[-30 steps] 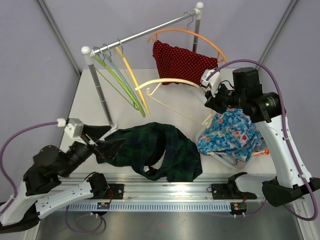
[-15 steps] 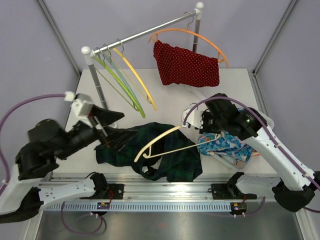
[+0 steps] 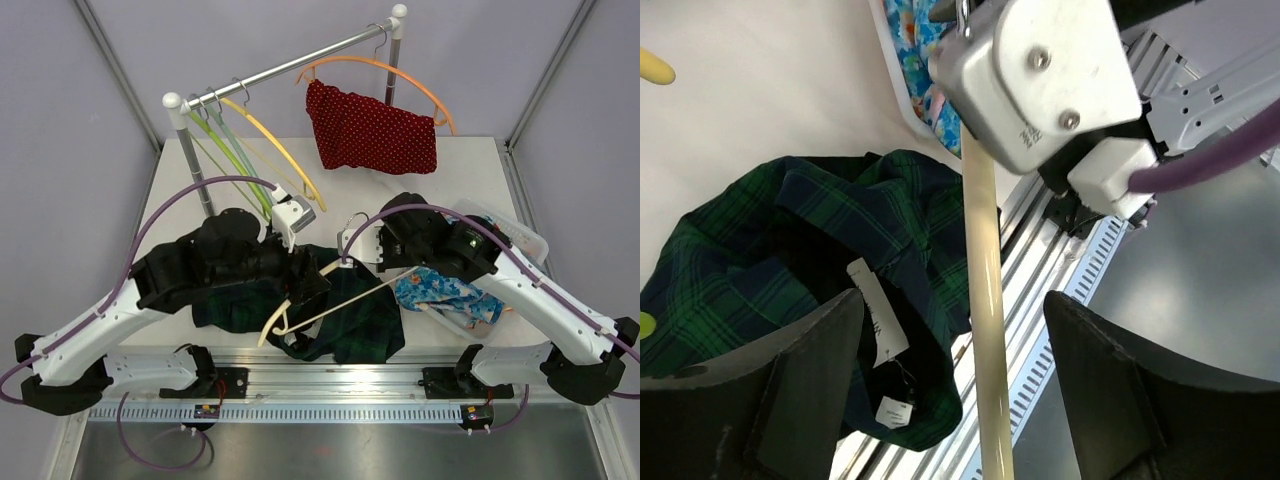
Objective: Remove the skirt from the hanger
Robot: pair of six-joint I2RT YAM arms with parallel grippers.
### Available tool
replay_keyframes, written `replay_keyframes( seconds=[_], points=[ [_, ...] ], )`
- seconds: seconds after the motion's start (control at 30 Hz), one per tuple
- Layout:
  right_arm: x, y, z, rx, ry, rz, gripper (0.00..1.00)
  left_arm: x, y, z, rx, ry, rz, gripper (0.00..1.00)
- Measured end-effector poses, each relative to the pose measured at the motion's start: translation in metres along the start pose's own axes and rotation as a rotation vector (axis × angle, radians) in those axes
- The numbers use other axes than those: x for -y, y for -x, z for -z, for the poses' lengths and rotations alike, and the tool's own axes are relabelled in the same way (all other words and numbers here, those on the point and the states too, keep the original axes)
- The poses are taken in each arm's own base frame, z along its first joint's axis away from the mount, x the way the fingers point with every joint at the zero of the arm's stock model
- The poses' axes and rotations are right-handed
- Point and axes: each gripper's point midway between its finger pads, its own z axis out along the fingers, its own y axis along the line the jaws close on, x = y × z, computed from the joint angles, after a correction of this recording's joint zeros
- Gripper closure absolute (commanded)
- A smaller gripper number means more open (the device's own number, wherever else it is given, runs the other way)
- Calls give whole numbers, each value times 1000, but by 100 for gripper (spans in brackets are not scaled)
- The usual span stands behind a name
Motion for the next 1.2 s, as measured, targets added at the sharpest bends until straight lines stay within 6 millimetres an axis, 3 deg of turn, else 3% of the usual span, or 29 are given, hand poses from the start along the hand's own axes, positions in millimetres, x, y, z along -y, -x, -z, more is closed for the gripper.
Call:
replay_keyframes(
  seconds=[0.07, 0.17, 0.33, 0.5, 0.6, 0.63, 0.77, 0.87, 1.03, 1.2],
  points=[
    [4, 2, 3, 8, -18, -9, 100, 0, -1, 1, 1, -4, -14, 32],
    [5, 3, 4, 15, -23, -21, 100, -1, -11, 1, -11, -16, -35, 46],
    [1, 4, 5, 22, -10, -43, 100, -5, -33, -3, -57, -24, -78, 100],
    [-10, 6, 5, 43, 43, -55, 98, -6, -36, 0, -59, -23, -123, 100],
    [-18, 13, 8, 98, 84, -63, 82, -5, -37, 8, -45, -32, -138, 100],
    [-20, 16, 10, 124, 98, -73, 70, -5, -39, 9, -46, -34, -140, 100],
    [-31, 30, 22, 248, 158, -107, 45, -6, -46, 15, -32, -40, -145, 100],
    [-39, 42, 33, 345, 206, -113, 36, -8, -54, 17, -32, -40, -143, 100],
    [-50, 53, 40, 459, 276, -139, 29, -10, -61, 24, -22, -43, -153, 100],
    [-60, 50, 33, 530, 321, -185, 27, -11, -72, 34, -12, -68, -199, 100]
  ],
)
